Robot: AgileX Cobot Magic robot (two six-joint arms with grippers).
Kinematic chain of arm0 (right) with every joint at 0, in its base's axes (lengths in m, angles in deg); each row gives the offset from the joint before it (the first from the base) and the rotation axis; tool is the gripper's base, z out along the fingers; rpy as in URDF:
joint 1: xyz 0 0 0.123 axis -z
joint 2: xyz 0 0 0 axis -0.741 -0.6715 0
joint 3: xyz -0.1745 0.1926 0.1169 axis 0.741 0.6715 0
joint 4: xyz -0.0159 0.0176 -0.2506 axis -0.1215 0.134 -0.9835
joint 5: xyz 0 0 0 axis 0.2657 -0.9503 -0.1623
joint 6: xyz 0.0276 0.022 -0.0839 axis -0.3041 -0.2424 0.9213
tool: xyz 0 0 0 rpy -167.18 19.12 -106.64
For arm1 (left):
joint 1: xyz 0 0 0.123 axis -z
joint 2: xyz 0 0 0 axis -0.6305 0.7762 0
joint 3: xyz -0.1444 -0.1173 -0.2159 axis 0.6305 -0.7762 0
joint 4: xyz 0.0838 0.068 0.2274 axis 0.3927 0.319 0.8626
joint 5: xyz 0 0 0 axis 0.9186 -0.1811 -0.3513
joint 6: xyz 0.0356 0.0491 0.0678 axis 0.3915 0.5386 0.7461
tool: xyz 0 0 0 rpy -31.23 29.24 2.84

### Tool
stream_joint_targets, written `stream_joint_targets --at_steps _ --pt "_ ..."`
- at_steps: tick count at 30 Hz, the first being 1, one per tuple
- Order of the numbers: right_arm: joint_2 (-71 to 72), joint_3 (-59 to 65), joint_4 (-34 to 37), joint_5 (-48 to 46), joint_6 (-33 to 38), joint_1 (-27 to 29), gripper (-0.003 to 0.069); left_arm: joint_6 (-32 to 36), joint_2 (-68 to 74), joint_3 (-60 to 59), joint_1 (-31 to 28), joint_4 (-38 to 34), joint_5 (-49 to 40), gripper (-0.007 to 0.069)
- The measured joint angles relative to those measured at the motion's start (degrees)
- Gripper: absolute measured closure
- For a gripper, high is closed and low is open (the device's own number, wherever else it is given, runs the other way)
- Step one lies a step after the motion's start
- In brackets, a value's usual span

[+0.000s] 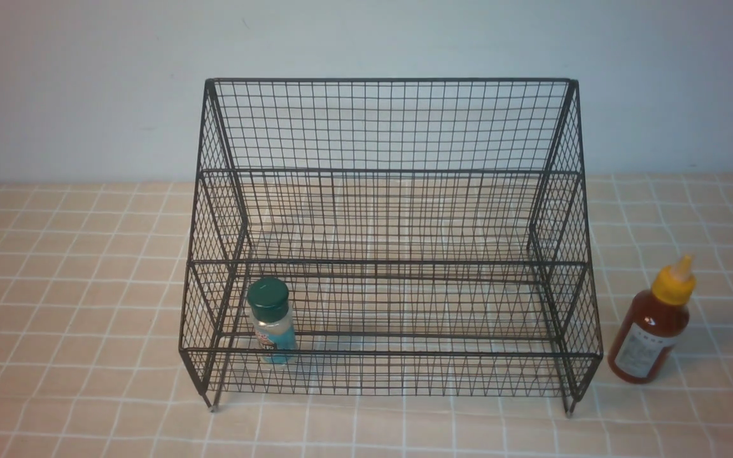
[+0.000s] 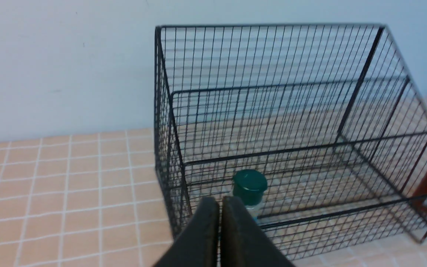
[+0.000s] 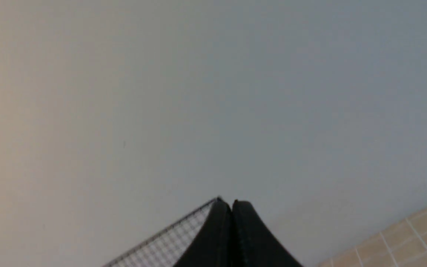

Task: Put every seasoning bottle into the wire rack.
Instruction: Use the right arm to grab the condiment bottle closest to it

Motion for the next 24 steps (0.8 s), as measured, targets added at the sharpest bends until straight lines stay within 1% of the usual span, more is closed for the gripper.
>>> stream_joint_targets --at_steps 1,2,3,4,5,6,8,10,12,13,15,18,23,24 --pt "-2.3 -4.3 -2.1 -6.2 0.0 0.0 0.0673 -1.2 -2.9 -2.1 0.0 0.1 0.5 0.0631" --pt "-3.4 -6.0 -2.9 -8.7 0.2 0.0 0.0673 -1.7 -3.8 -2.9 0.0 0.1 0.6 0.0631" --pt "-5.9 -9.5 -4.7 -14.7 0.9 0.0 0.0673 -2.5 -4.8 -4.2 0.0 0.2 0.9 0.0631" --pt "-11.7 -16.1 -6.8 -23.5 3.0 0.0 0.0673 -4.0 -6.1 -6.3 0.0 0.2 1.0 0.0631" --pt "-13.2 -17.7 -7.2 -25.5 4.3 0.0 0.0673 -4.2 -6.1 -6.4 0.0 0.2 1.0 0.0631" --pt "-20.6 -24.4 -8.1 -33.2 8.2 0.0 0.0673 -4.9 -6.3 -7.4 0.0 0.0 0.9 0.0631" --pt "-29.8 -31.4 -8.1 -43.4 14.5 0.0 0.0673 -5.3 -6.3 -7.6 0.0 -0.2 0.7 0.0631" --pt "-35.3 -35.3 -7.8 -48.2 17.3 0.0 0.0673 -5.3 -6.1 -7.6 0.1 -0.2 0.7 0.0631" --pt "-39.7 -38.3 -7.4 -51.7 18.8 0.0 0.0671 -5.3 -6.0 -7.6 0.1 -0.2 0.6 0.0631" --pt "-44.3 -40.9 -7.0 -54.5 19.5 0.0 0.0664 -5.3 -6.0 -7.6 0.1 -0.2 0.6 0.0631" --pt "-48.5 -43.6 -6.6 -56.5 20.3 0.0 0.065 -5.3 -6.0 -7.6 0.1 -0.2 0.6 0.0631" --pt "-57.1 -47.9 -6.4 -57.3 21.3 -0.1 0.0587 -5.3 -6.0 -7.6 0.1 -0.2 0.6 0.0631" --pt "-64.9 -48.8 -6.6 -54.2 25.7 -0.1 0.0459 -5.3 -6.0 -7.6 0.1 -0.1 0.4 0.0631" --pt "-66.4 -48.8 -6.6 -53.5 26.4 -0.1 0.0424 -5.3 -6.0 -7.6 0.1 0.0 -0.1 0.0631"
